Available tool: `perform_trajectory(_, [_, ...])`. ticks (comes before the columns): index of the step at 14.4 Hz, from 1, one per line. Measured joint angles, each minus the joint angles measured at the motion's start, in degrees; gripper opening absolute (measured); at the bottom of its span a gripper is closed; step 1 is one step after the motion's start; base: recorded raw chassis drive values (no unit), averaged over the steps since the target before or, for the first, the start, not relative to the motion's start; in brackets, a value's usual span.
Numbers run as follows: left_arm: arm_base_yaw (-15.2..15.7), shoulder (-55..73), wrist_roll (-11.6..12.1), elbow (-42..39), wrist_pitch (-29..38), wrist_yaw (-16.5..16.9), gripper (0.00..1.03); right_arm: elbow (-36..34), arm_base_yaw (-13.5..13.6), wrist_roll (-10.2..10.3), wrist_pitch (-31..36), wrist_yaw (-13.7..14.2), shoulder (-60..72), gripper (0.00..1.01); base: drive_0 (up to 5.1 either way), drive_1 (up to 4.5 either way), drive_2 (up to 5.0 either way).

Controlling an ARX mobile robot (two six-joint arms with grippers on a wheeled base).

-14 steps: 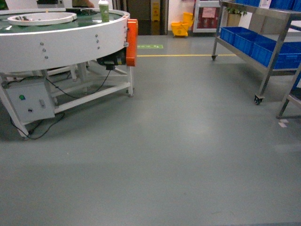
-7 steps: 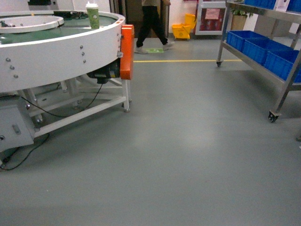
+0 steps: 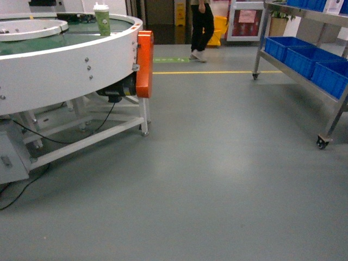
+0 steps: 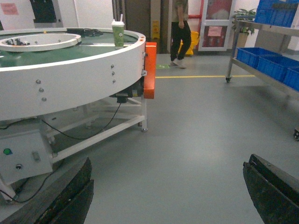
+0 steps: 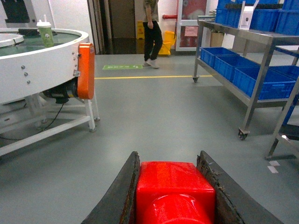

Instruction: Pick red block from blue box to shelf

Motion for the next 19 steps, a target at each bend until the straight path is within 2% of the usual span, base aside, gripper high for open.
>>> perform_trajectory(19, [0.0, 0.0, 0.0, 0.0, 0.1, 0.0, 0.98, 0.0, 0.0, 0.0, 0.0, 0.0, 0.0, 0.28, 0.0, 4.22, -4.1])
